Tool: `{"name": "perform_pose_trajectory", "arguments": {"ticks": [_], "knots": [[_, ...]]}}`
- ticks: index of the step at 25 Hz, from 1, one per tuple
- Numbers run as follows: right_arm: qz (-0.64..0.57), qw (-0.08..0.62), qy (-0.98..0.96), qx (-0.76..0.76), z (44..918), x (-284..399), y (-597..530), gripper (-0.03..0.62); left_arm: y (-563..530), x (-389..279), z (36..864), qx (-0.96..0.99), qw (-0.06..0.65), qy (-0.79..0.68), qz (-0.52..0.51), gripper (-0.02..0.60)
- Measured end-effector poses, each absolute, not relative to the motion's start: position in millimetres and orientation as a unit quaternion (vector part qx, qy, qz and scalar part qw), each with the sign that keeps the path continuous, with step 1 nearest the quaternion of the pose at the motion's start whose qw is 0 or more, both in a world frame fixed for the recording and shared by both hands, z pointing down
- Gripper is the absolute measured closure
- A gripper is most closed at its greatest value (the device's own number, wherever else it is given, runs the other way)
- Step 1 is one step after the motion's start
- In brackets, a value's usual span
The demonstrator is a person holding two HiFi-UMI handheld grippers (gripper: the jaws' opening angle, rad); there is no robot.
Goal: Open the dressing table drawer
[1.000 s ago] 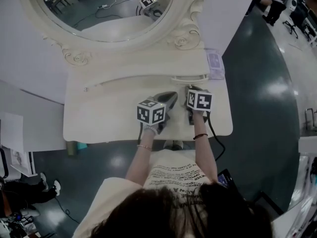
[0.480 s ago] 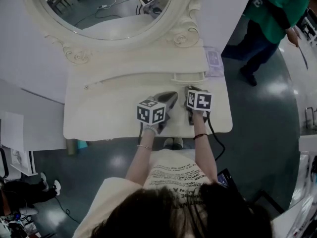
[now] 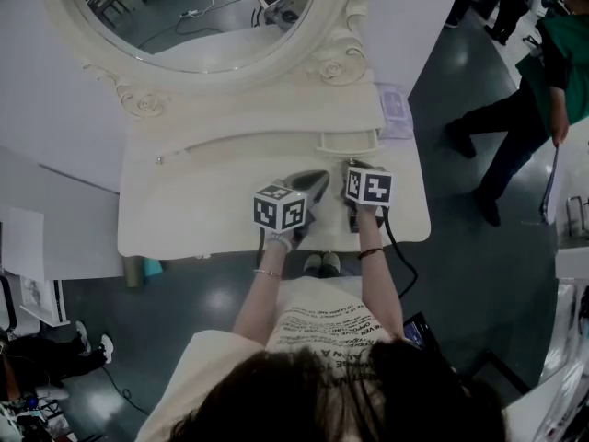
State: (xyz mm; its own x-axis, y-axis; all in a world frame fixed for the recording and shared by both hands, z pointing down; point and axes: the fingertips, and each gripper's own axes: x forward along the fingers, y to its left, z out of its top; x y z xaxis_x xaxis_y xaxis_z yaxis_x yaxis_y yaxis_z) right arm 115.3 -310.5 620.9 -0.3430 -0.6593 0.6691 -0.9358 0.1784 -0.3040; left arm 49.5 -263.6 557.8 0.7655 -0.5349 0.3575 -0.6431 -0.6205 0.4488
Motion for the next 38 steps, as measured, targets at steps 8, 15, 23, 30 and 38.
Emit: {"name": "perform_pose_trajectory", "arguments": {"ticks": [8, 15, 23, 30, 38], "knots": [[0.350, 0.197, -0.742, 0.536, 621.4, 114.7, -305.1, 0.494, -258.5, 50.4, 558.2, 0.895, 0.285, -0.329, 0.095, 0.584], [0.349, 0.199, -0.743, 0.536, 620.2, 114.6, -301.1, 0.494, -255.1, 50.0, 557.2, 0.895, 0.286, -0.329, 0.095, 0.584], [0.350, 0.198, -0.743, 0.535, 621.0, 114.5, -298.6, 0.494, -252.9, 51.0, 559.5, 0.895, 0.287, -0.328, 0.098, 0.584], [0.351, 0.195, -0.744, 0.534, 620.6, 113.3, -298.3, 0.494, -252.6, 51.3, 560.7, 0.895, 0.288, -0.328, 0.098, 0.584], [0.360, 0.183, -0.746, 0.529, 621.4, 114.9, -297.2, 0.493, -251.7, 53.6, 561.5, 0.895, 0.289, -0.326, 0.099, 0.584]]}}
